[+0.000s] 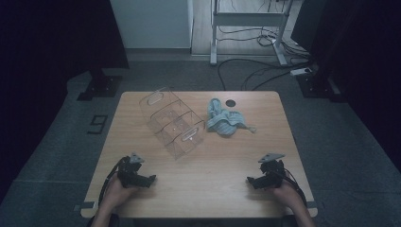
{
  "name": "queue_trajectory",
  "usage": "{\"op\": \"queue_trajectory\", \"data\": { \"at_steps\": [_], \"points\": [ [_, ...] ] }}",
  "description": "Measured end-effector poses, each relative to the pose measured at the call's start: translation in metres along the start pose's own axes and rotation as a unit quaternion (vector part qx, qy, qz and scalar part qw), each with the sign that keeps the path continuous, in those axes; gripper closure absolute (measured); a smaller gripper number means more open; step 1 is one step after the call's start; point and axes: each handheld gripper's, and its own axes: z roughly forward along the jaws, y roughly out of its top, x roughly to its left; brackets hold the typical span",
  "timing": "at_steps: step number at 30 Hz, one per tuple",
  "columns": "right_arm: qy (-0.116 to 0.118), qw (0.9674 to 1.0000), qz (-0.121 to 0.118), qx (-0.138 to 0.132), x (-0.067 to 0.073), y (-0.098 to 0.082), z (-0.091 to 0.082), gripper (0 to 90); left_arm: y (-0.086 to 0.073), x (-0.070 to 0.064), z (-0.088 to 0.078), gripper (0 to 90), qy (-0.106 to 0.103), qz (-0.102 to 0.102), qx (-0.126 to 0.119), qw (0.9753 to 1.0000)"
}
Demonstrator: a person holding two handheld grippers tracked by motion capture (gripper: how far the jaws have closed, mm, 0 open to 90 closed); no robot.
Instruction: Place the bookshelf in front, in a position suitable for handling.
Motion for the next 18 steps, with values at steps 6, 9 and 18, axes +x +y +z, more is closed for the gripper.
{"op": "queue_trajectory", "data": {
  "at_steps": [6, 9, 18],
  "points": [
    [0.001, 1.0000, -0.001, -0.005, -0.0007, -0.0014, -0.0003, 0.0, 0.0001, -0.0008, 0.0011, 0.0, 0.000, 0.000, -0.006, 1.0000],
    [0.001, 1.0000, -0.001, -0.006, -0.0007, -0.0017, -0.0003, 0.0, 0.0002, -0.0010, 0.0013, 0.0, 0.001, -0.001, -0.007, 1.0000],
    [0.000, 1.0000, -0.001, -0.006, -0.0006, -0.0018, -0.0004, 0.0, 0.0007, -0.0014, 0.0016, 0.0, 0.002, -0.003, -0.006, 1.0000]
  ]
}}
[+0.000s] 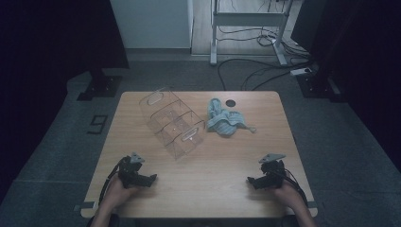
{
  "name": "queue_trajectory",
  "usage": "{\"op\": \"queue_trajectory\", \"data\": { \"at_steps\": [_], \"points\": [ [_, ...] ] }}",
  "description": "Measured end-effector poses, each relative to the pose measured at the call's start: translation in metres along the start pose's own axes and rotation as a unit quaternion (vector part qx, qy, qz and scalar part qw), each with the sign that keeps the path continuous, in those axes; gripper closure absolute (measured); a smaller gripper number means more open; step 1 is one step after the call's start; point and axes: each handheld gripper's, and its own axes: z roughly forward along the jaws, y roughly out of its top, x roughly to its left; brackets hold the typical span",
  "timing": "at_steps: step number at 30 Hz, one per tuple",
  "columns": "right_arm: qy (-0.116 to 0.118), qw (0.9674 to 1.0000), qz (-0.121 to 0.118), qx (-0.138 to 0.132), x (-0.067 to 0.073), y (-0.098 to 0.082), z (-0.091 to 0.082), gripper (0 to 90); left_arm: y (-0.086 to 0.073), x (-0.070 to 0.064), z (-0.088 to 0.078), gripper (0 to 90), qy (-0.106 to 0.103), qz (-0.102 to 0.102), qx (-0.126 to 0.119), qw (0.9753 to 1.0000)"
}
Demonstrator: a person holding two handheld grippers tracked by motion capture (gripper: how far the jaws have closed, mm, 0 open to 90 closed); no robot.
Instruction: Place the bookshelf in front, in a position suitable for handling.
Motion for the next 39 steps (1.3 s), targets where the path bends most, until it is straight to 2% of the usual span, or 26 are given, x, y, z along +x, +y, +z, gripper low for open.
{"op": "queue_trajectory", "data": {
  "at_steps": [5, 14, 25, 32, 39],
  "points": [
    [0.004, 0.9999, -0.005, 0.009, -0.001, 0.001, -0.001, 0.0, 0.000, 0.000, 0.000, 0.0, 0.000, -0.001, 0.000, 1.0000],
    [0.001, 0.9997, 0.005, 0.023, -0.004, 0.002, -0.004, 1.1, 0.000, 0.000, 0.000, 0.0, 0.000, -0.001, 0.000, 1.0000],
    [0.006, 0.9998, 0.008, -0.017, -0.001, 0.011, -0.015, 1.7, 0.000, 0.000, 0.000, 0.0, 0.001, -0.002, 0.000, 1.0000],
    [0.009, 0.9999, -0.001, -0.010, -0.001, 0.017, -0.017, 0.1, 0.001, -0.002, 0.001, 0.0, 0.005, -0.005, 0.003, 1.0000],
    [0.001, 0.9994, -0.010, -0.032, 0.002, 0.028, -0.023, 0.0, 0.001, -0.002, 0.001, 0.0, 0.004, -0.006, -0.002, 1.0000]
  ]
}}
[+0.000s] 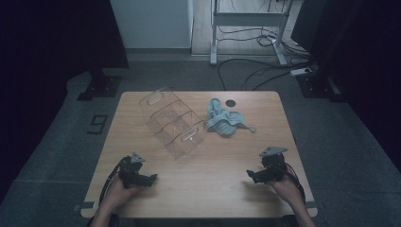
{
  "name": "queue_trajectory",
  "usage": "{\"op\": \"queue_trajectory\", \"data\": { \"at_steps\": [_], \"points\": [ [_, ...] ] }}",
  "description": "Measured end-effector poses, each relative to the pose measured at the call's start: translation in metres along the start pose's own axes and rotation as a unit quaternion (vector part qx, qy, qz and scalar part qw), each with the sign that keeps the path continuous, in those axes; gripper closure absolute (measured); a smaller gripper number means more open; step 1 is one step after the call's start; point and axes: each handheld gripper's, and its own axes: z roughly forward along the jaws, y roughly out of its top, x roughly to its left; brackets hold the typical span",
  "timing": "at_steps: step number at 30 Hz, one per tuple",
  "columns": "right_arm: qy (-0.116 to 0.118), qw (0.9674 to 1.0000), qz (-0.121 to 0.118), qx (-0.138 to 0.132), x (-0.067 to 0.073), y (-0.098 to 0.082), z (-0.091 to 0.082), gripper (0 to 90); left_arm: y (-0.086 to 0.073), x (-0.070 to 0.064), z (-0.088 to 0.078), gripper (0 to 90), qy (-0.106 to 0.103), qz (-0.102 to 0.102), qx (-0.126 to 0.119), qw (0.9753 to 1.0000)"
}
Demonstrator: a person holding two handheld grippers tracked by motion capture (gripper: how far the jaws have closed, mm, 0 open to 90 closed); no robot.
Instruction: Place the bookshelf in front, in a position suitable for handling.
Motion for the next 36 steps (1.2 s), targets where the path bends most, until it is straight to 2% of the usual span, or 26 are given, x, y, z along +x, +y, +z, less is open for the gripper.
{"op": "queue_trajectory", "data": {
  "at_steps": [5, 15, 20, 25, 36],
  "points": [
    [0.006, 0.9999, -0.016, -0.001, 0.003, 0.007, 0.001, 0.0, 0.000, 0.000, 0.000, 0.0, -0.001, 0.001, 0.000, 1.0000],
    [0.006, 0.9996, -0.025, -0.016, 0.002, 0.030, -0.001, 0.0, 0.000, -0.001, 0.000, 0.0, 0.000, 0.000, -0.002, 1.0000],
    [0.008, 0.9996, -0.013, -0.024, -0.003, 0.043, 0.002, 0.0, 0.000, -0.001, 0.001, 0.0, 0.000, 0.000, -0.001, 1.0000],
    [0.015, 0.9995, -0.004, -0.026, -0.005, 0.054, 0.013, 0.0, 0.000, -0.001, 0.001, 0.0, 0.001, 0.000, -0.002, 1.0000],
    [0.004, 0.9995, 0.006, -0.031, -0.008, 0.079, 0.032, 2.3, 0.000, -0.001, 0.001, 0.0, 0.001, 0.000, -0.002, 1.0000]
  ]
}}
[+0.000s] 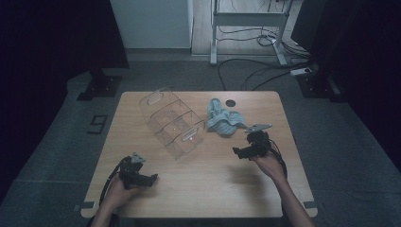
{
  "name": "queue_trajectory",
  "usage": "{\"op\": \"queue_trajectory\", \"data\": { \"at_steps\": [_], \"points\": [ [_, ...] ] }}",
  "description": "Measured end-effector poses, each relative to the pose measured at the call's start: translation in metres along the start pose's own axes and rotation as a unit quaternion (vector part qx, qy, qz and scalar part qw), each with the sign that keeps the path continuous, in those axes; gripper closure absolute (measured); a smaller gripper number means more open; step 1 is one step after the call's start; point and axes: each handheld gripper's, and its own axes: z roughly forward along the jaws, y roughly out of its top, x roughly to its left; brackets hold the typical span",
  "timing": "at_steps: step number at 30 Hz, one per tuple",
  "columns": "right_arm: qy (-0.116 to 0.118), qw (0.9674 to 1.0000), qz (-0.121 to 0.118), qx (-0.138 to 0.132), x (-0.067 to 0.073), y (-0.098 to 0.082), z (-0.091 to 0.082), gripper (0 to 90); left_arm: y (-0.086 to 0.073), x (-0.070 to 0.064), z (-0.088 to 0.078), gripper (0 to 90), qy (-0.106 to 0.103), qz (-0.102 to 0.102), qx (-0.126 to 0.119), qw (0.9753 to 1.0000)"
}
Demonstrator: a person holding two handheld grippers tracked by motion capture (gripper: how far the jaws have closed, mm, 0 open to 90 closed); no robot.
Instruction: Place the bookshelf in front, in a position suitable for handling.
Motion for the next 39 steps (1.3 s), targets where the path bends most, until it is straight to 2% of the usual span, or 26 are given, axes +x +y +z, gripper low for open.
{"op": "queue_trajectory", "data": {
  "at_steps": [10, 22, 39],
  "points": [
    [0.003, 0.9999, -0.002, 0.012, -0.005, 0.017, 0.024, 3.9, 0.000, 0.000, 0.000, 0.0, 0.000, 0.000, -0.001, 1.0000],
    [0.002, 1.0000, 0.001, 0.003, -0.014, 0.033, 0.044, 7.1, 0.000, -0.001, 0.000, 0.0, 0.000, 0.000, -0.001, 1.0000],
    [-0.021, 0.9997, 0.006, 0.006, -0.026, 0.050, 0.081, 12.3, 0.000, -0.001, 0.000, 0.0, 0.000, 0.000, -0.001, 1.0000]
  ]
}}
